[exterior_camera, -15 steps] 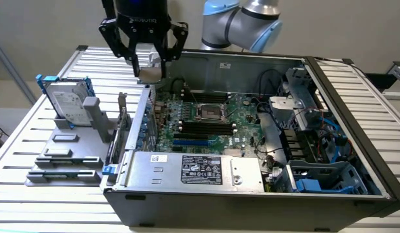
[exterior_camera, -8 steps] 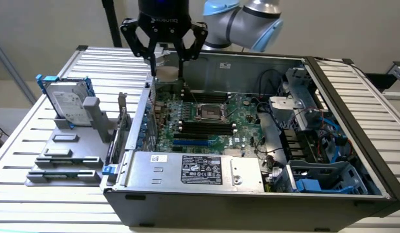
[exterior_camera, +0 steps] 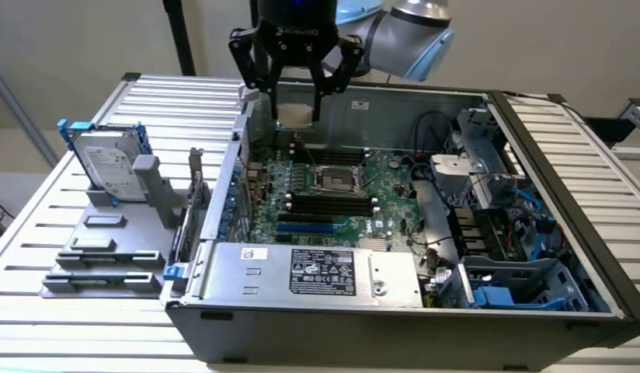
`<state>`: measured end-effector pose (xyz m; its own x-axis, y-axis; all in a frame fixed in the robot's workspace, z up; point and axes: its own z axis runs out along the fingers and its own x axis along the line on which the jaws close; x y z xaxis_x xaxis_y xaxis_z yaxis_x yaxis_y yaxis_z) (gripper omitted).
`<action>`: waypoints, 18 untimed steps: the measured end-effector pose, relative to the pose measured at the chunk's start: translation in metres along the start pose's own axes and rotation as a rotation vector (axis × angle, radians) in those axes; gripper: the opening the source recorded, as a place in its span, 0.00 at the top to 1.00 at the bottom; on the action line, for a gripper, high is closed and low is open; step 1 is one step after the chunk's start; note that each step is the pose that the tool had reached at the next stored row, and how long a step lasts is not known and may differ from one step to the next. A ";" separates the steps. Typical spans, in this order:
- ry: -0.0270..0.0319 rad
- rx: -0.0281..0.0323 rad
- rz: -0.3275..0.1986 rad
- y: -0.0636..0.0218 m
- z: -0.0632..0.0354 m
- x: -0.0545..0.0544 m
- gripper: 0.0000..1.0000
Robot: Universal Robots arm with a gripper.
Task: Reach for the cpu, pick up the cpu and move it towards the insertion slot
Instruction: 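Pick up the cpu and move it towards the insertion slot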
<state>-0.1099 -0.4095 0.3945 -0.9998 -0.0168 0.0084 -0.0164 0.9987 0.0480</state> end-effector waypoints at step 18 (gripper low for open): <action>0.0000 0.0001 0.000 0.0542 0.0190 -0.039 0.46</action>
<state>-0.0718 -0.3538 0.3777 -0.9998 -0.0169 0.0084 -0.0165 0.9987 0.0480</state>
